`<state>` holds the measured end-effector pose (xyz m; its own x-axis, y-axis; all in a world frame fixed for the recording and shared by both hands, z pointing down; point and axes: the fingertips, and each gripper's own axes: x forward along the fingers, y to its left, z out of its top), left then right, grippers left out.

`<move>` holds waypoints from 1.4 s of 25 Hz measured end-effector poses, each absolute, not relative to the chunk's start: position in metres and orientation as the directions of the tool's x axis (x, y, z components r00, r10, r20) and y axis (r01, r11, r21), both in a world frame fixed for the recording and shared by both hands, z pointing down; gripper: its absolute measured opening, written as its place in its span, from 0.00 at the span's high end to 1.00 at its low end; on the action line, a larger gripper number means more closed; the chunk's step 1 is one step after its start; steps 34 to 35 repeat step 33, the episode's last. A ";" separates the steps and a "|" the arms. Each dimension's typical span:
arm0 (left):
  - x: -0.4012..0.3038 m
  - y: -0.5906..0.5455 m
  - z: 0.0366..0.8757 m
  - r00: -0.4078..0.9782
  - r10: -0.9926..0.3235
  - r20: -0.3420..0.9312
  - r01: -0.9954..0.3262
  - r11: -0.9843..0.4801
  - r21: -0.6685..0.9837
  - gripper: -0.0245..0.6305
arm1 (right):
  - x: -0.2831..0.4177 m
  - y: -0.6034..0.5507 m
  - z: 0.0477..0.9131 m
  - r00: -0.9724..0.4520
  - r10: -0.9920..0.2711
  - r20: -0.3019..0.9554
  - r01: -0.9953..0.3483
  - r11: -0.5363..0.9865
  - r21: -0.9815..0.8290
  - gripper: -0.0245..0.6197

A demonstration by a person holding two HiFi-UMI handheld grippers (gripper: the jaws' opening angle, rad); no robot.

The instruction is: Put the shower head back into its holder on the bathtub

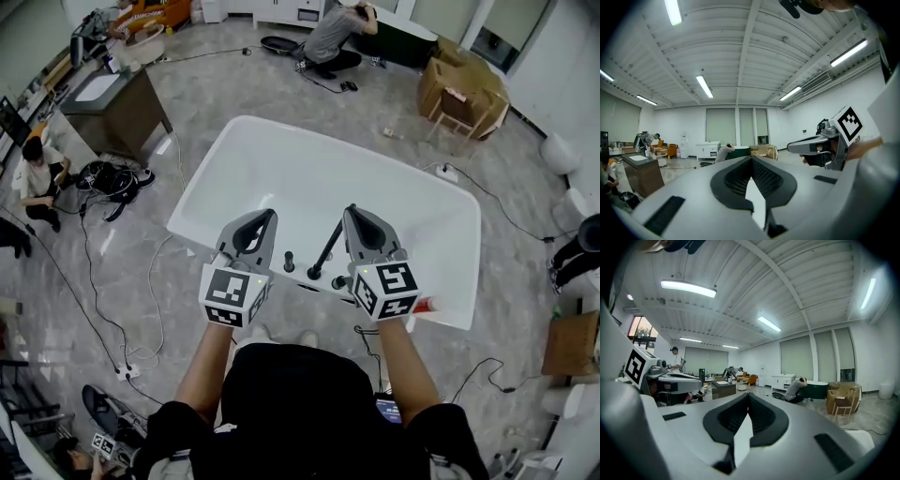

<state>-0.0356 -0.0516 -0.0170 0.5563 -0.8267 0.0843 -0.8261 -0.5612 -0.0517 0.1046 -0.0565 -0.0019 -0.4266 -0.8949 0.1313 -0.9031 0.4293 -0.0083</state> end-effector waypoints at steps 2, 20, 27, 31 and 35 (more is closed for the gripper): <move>-0.042 -0.051 -0.024 0.546 -0.835 0.070 -0.833 -0.550 -0.055 0.94 | 0.109 -0.055 -0.005 -0.417 -0.901 0.124 -0.908 0.419 -0.010 0.93; -0.047 -0.046 -0.044 0.508 -0.861 0.028 -0.857 -0.509 -0.077 0.94 | 0.114 -0.054 -0.013 -0.423 -0.902 0.085 -0.906 0.424 -0.014 0.93; -0.044 -0.044 -0.048 0.504 -0.863 0.027 -0.859 -0.504 -0.088 0.94 | 0.118 -0.053 -0.018 -0.424 -0.903 0.076 -0.906 0.424 -0.017 0.93; -0.045 -0.046 -0.047 0.506 -0.862 0.024 -0.858 -0.506 -0.087 0.94 | 0.116 -0.054 -0.015 -0.422 -0.903 0.079 -0.906 0.422 -0.019 0.93; -0.046 -0.046 -0.046 0.507 -0.862 0.023 -0.858 -0.507 -0.085 0.94 | 0.115 -0.055 -0.013 -0.420 -0.904 0.081 -0.907 0.420 -0.020 0.93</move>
